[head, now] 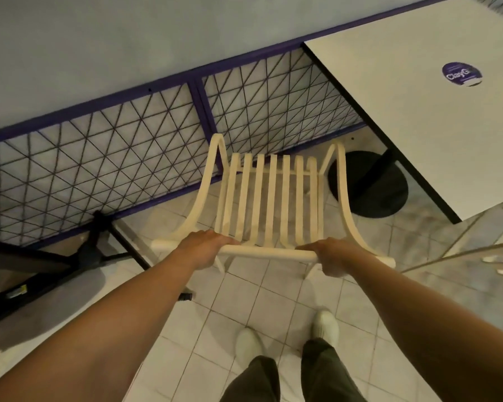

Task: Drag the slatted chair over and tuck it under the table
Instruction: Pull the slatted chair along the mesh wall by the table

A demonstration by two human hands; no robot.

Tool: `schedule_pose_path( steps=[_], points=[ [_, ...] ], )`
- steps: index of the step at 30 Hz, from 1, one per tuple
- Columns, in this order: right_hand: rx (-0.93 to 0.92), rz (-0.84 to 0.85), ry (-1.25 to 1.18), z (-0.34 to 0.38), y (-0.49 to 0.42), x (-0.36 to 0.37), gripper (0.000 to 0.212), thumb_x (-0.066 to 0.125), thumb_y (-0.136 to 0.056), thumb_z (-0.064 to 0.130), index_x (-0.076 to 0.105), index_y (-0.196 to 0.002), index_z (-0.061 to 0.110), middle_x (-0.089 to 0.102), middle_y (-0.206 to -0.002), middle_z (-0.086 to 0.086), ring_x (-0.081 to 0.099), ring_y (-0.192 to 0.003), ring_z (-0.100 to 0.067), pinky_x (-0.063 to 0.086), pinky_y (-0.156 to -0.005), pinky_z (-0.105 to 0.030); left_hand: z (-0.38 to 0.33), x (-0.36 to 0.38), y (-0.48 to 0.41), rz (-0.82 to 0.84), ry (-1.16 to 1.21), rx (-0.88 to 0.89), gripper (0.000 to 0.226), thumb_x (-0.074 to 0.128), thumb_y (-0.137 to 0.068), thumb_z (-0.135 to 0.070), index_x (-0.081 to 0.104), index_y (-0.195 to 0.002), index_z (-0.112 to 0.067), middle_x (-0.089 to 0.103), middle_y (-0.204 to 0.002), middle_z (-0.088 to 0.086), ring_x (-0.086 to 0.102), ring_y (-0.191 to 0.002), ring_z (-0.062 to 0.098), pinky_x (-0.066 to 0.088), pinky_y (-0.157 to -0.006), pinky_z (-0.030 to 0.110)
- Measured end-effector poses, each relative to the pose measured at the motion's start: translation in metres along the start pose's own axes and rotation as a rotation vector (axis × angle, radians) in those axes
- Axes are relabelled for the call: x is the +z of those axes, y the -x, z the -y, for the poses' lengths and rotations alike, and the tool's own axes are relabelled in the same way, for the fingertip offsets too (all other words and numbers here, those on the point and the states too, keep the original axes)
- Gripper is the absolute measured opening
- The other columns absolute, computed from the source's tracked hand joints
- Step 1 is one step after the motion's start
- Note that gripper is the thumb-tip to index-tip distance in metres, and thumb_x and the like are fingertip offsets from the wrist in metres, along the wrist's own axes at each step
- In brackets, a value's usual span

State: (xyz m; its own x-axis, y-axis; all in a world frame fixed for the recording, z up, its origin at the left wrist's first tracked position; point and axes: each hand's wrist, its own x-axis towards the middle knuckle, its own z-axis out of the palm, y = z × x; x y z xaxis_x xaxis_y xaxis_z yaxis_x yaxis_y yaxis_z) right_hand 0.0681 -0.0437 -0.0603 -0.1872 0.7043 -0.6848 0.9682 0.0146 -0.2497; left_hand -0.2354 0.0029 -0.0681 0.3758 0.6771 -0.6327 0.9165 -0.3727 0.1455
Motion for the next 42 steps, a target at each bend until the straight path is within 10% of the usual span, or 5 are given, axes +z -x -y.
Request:
schedule_pose_path(
  steps=[6, 13, 42],
  points=[
    [-0.008, 0.061, 0.011, -0.002, -0.005, -0.003, 0.071, 0.062, -0.089, 0.009, 0.040, -0.145, 0.045, 0.059, -0.115, 0.008, 0.055, -0.090, -0.011, 0.047, -0.083, -0.029, -0.004, -0.001, 0.000, -0.002, 0.034, -0.035, 0.059, 0.064, -0.087, -0.036, 0.046, -0.140, -0.055, 0.065, -0.117, -0.008, 0.061, -0.092, 0.017, 0.046, -0.073, 0.032],
    [-0.070, 0.287, -0.069, -0.020, -0.017, -0.016, 0.081, 0.070, -0.084, 0.011, 0.033, -0.151, 0.038, 0.055, -0.135, -0.001, 0.050, -0.120, -0.023, 0.036, -0.103, -0.039, -0.007, -0.005, -0.006, 0.073, 0.058, -0.086, 0.071, 0.065, -0.084, -0.026, 0.040, -0.140, -0.062, 0.062, -0.119, -0.009, 0.060, -0.090, 0.015, 0.047, -0.070, 0.031],
    [0.085, 0.110, -0.186, 0.039, 0.001, 0.017, 0.080, 0.059, -0.089, -0.002, 0.033, -0.150, 0.043, 0.056, -0.133, -0.002, 0.052, -0.119, -0.023, 0.040, -0.103, -0.041, 0.046, -0.020, -0.024, 0.027, -0.151, 0.139, 0.078, 0.048, -0.094, 0.000, 0.037, -0.143, -0.060, 0.054, -0.105, -0.004, 0.054, -0.085, 0.021, 0.042, -0.066, 0.036]
  ],
)
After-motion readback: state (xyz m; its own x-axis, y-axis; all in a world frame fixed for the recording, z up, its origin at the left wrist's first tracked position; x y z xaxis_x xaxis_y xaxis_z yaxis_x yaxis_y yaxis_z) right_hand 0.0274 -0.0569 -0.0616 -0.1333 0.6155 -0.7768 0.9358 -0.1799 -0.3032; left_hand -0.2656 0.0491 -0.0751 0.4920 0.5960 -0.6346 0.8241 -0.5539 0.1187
